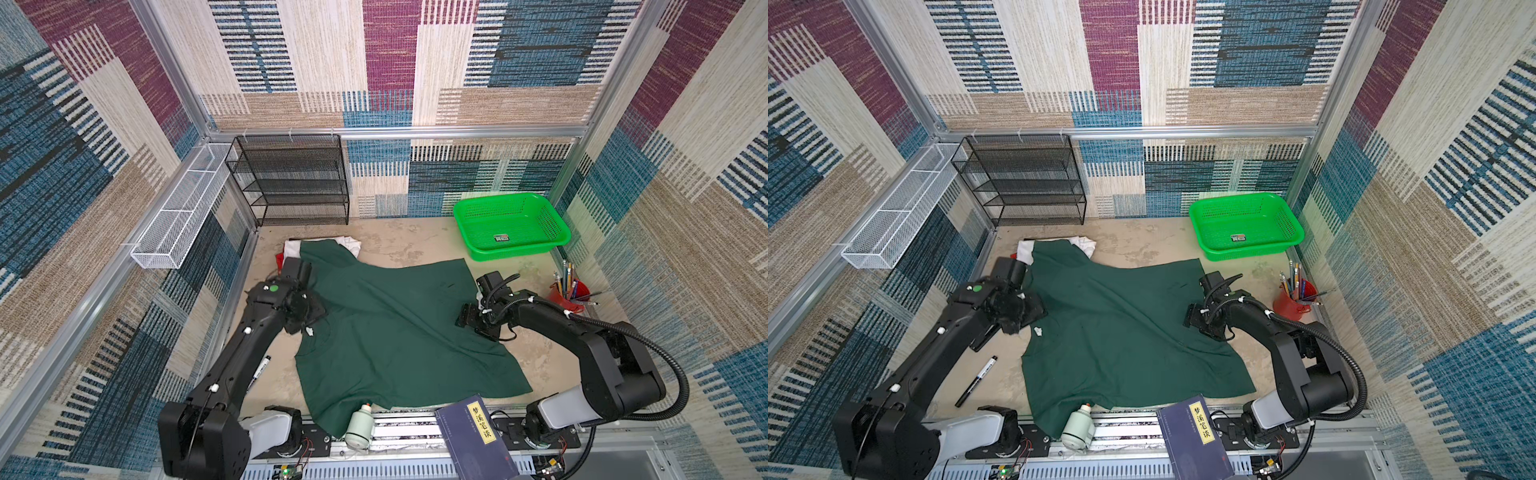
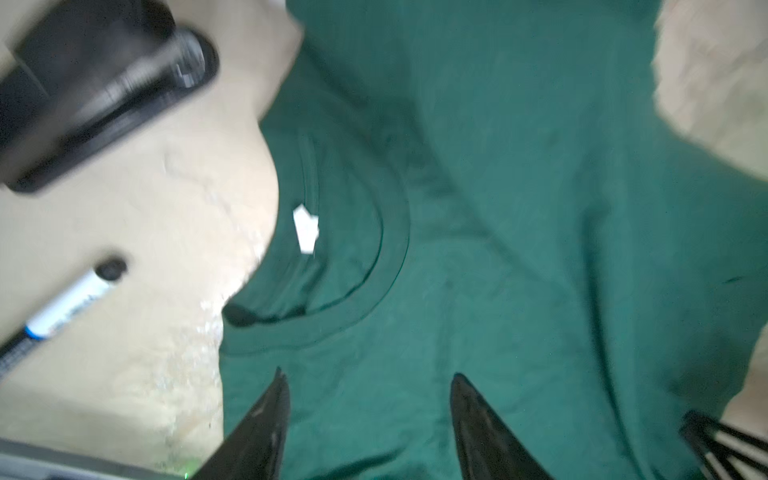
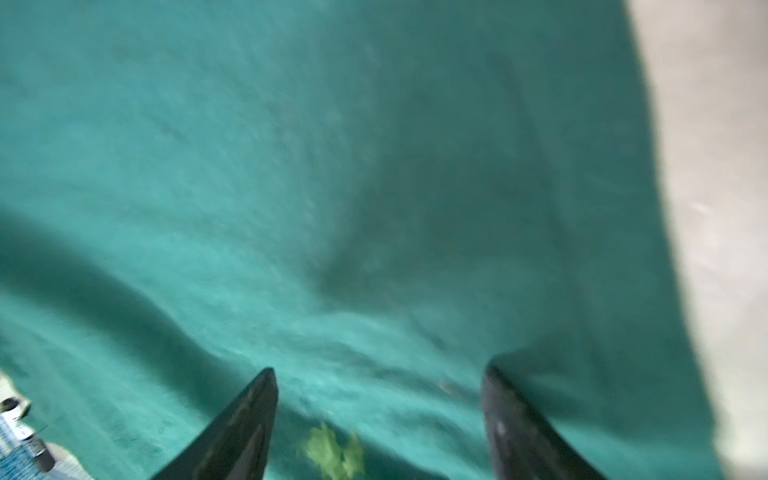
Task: Fold and stack the t-shirts
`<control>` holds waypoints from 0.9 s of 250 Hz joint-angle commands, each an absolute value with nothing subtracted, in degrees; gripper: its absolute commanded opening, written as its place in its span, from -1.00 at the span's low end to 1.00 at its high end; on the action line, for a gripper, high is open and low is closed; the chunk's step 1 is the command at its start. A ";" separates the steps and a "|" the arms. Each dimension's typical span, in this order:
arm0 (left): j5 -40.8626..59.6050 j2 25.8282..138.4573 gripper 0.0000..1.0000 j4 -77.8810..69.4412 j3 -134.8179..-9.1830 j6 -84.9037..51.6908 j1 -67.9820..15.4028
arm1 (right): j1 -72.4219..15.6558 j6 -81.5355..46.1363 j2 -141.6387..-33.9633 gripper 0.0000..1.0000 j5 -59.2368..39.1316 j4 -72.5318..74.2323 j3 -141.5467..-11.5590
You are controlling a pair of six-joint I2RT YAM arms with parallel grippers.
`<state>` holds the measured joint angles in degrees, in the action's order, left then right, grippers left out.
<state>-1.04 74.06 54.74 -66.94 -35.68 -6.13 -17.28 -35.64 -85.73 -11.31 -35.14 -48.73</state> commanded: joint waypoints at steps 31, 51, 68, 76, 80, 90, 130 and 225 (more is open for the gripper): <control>6.40 93.99 -0.06 48.65 -90.05 -22.30 5.52 | -17.23 -29.69 -93.63 0.58 -7.30 -38.38 -68.55; 8.05 99.49 -0.14 45.82 -94.95 -22.58 8.01 | -17.23 -28.63 -97.50 0.59 -7.28 -38.29 -74.53; 10.77 103.42 -0.20 43.28 -97.61 -23.20 9.46 | -17.23 -28.05 -100.57 0.58 -7.38 -37.33 -77.84; 12.39 105.15 -0.22 42.29 -98.73 -23.13 9.73 | -17.23 -27.64 -101.66 0.58 -7.31 -36.82 -78.84; 13.07 106.03 -0.23 42.00 -99.30 -23.01 9.82 | -17.23 -27.46 -102.28 0.58 -7.30 -36.47 -79.32; 13.62 108.09 -0.26 41.78 -100.90 -22.40 9.84 | -17.23 -26.95 -103.42 0.58 -7.38 -35.43 -80.00; 15.39 112.95 -0.30 36.66 -101.98 -21.47 9.84 | -17.14 -25.52 -107.21 0.59 -6.25 -33.14 -82.51; 15.79 123.72 -0.36 33.23 -109.50 -22.09 9.76 | -16.66 -23.92 -112.20 0.59 -6.07 -30.94 -87.17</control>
